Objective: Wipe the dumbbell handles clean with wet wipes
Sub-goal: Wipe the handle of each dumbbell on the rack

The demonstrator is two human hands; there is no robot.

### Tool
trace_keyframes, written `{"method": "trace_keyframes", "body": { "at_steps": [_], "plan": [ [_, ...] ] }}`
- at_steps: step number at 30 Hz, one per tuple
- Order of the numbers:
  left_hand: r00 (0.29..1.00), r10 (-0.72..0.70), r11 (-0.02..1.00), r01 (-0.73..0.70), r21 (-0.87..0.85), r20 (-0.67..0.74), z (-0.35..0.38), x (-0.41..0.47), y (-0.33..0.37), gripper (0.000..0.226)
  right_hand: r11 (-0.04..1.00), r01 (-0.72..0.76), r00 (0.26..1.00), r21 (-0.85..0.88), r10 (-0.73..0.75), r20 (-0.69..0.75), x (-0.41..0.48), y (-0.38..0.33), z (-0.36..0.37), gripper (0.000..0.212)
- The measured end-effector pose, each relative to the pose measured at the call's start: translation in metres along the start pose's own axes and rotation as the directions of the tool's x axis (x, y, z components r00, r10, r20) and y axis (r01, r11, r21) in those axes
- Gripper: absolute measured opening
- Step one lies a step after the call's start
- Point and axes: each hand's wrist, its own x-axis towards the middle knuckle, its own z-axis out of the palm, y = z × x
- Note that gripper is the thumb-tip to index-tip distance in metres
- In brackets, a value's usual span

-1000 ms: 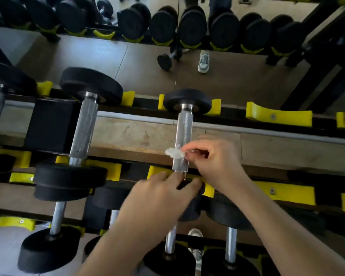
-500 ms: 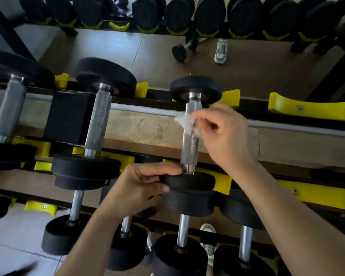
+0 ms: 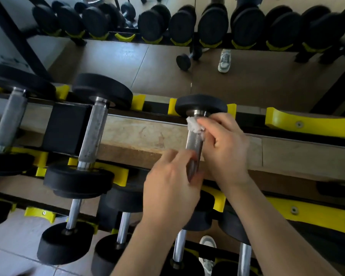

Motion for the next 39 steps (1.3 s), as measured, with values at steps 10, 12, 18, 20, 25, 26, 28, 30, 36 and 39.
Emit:
{"method": "trace_keyframes", "body": {
  "at_steps": [10, 12, 18, 20, 25, 26, 28, 30, 36, 39],
  "plan": [
    [0.964, -0.257, 0.965, 0.252, 0.064, 0.075, -0.001, 0.020, 0.012, 0.044, 0.899, -0.393, 0.904, 0.192, 0.416, -0.097, 0.008, -0.005, 0.007, 0.009],
    [0.948, -0.308, 0.948, 0.313, -0.059, 0.079, -0.003, 0.019, 0.005, 0.043, 0.784, -0.557, 0.813, 0.274, 0.582, -0.016, 0.007, -0.006, 0.014, 0.013],
    [0.943, -0.322, 0.918, 0.332, -0.217, 0.082, -0.002, 0.016, -0.003, 0.032, 0.667, -0.673, 0.737, 0.318, 0.642, 0.212, -0.024, -0.018, -0.004, 0.014],
    [0.935, -0.349, 0.898, 0.354, -0.260, 0.070, 0.000, 0.014, -0.007, 0.024, 0.732, -0.609, 0.793, 0.305, 0.574, 0.206, -0.030, -0.022, -0.013, 0.011],
    [0.916, -0.392, 0.821, 0.389, -0.418, 0.084, 0.010, 0.009, -0.006, 0.039, 0.903, -0.390, 0.918, 0.178, 0.396, 0.003, -0.012, -0.011, 0.000, 0.012],
    [0.915, -0.396, 0.815, 0.389, -0.430, 0.078, 0.011, 0.010, -0.006, 0.040, 0.922, -0.351, 0.936, 0.163, 0.349, 0.041, -0.019, -0.012, -0.003, 0.013],
    [0.914, -0.399, 0.798, 0.386, -0.463, 0.074, 0.010, 0.010, -0.008, 0.040, 0.949, -0.278, 0.952, 0.150, 0.251, 0.177, -0.040, -0.022, -0.019, 0.016],
    [0.916, -0.394, 0.789, 0.378, -0.485, 0.073, 0.010, 0.011, -0.008, 0.040, 0.965, -0.212, 0.946, 0.152, 0.163, 0.281, -0.048, -0.027, -0.030, 0.015],
    [0.931, -0.365, 0.767, 0.300, -0.567, -0.002, 0.008, 0.005, -0.004, 0.032, 0.971, -0.235, 0.944, 0.038, 0.219, 0.245, -0.007, -0.016, -0.019, 0.011],
    [0.948, -0.310, 0.811, 0.222, -0.541, -0.075, 0.002, 0.001, -0.008, 0.034, 0.979, -0.187, 0.843, 0.084, 0.116, 0.525, -0.039, -0.033, -0.038, 0.013]
  ]
}}
